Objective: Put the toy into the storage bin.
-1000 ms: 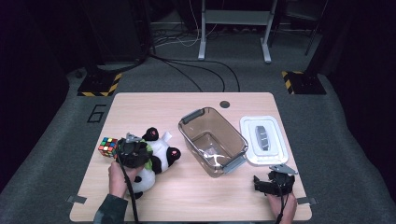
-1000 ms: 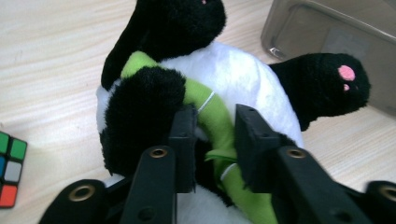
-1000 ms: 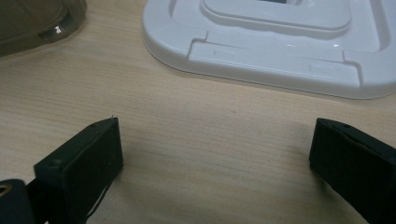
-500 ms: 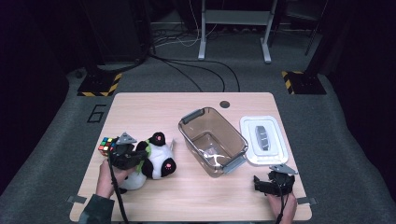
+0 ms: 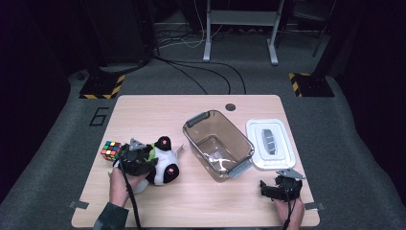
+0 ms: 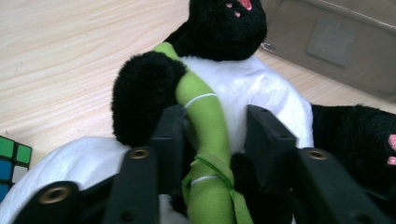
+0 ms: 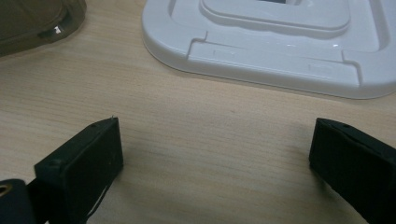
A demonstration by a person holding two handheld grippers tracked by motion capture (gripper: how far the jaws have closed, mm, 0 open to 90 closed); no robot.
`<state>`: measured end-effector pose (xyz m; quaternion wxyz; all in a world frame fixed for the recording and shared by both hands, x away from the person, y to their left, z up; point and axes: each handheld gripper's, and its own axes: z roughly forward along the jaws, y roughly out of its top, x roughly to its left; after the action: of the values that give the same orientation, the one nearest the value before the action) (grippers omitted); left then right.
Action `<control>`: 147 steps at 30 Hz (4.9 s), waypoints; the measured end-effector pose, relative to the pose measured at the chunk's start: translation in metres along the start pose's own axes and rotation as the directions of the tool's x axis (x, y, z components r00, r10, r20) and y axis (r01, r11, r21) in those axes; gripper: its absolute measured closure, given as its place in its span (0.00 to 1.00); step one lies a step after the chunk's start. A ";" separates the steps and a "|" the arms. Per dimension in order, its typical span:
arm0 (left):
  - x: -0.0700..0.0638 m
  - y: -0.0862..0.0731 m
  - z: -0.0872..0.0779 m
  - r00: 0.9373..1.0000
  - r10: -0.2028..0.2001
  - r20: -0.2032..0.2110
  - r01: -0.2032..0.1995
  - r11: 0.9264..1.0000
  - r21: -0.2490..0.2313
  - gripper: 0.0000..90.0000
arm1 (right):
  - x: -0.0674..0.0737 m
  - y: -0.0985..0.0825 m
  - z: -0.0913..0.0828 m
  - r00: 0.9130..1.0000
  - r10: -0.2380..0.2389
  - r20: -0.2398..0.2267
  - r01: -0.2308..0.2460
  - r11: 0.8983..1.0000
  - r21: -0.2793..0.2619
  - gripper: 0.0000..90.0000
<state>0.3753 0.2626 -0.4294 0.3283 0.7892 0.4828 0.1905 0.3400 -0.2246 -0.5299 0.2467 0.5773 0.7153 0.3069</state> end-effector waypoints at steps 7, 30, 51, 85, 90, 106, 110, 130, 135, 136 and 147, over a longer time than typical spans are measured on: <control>0.003 -0.005 -0.010 0.998 0.033 0.050 -0.033 0.999 -0.006 0.84 | 0.000 0.000 0.000 1.000 0.000 0.000 0.000 1.000 0.000 0.02; -0.014 -0.015 -0.011 1.000 0.016 -0.026 -0.017 0.998 -0.063 0.64 | 0.000 0.000 0.000 1.000 -0.002 -0.001 0.002 1.000 0.001 0.02; -0.003 -0.025 -0.036 0.972 0.177 0.155 -0.169 0.984 -0.064 0.87 | 0.000 0.000 0.000 1.000 -0.003 -0.002 0.003 1.000 0.001 0.02; 0.004 -0.006 -0.027 0.982 0.130 0.136 -0.126 0.991 -0.038 0.85 | 0.000 0.000 0.000 1.000 -0.002 -0.001 0.002 1.000 0.000 0.02; 0.007 0.001 -0.043 0.976 0.139 0.168 -0.128 0.989 -0.073 0.85 | 0.000 0.000 0.000 1.000 -0.002 -0.001 0.002 1.000 0.000 0.02; 0.005 0.035 -0.080 0.959 0.218 0.178 -0.194 0.970 -0.143 0.85 | -0.001 0.000 0.000 1.000 -0.004 -0.001 0.004 1.000 0.001 0.02; 0.005 0.045 -0.083 0.957 0.230 0.176 -0.206 0.968 -0.146 0.85 | -0.001 0.000 0.000 1.000 -0.005 -0.001 0.005 1.000 0.001 0.02; 0.000 0.096 -0.098 0.935 0.315 0.161 -0.285 0.941 -0.184 0.85 | -0.001 0.000 0.000 1.000 -0.004 -0.002 0.004 1.000 0.001 0.02; -0.002 0.109 -0.100 0.928 0.339 0.153 -0.308 0.932 -0.191 0.85 | -0.001 0.000 0.000 1.000 -0.004 -0.002 0.004 1.000 0.001 0.02; -0.002 0.112 -0.100 0.926 0.344 0.154 -0.314 0.930 -0.191 0.85 | -0.001 0.000 0.000 1.000 -0.004 -0.002 0.004 1.000 0.001 0.02; -0.009 0.143 -0.100 0.905 0.395 0.157 -0.360 0.909 -0.210 0.85 | -0.001 0.000 0.000 1.000 -0.004 -0.002 0.004 1.000 0.001 0.02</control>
<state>0.4006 0.2423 -0.2579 0.3994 0.8507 0.2668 0.2137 0.3404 -0.2251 -0.5299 0.2464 0.5755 0.7169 0.3067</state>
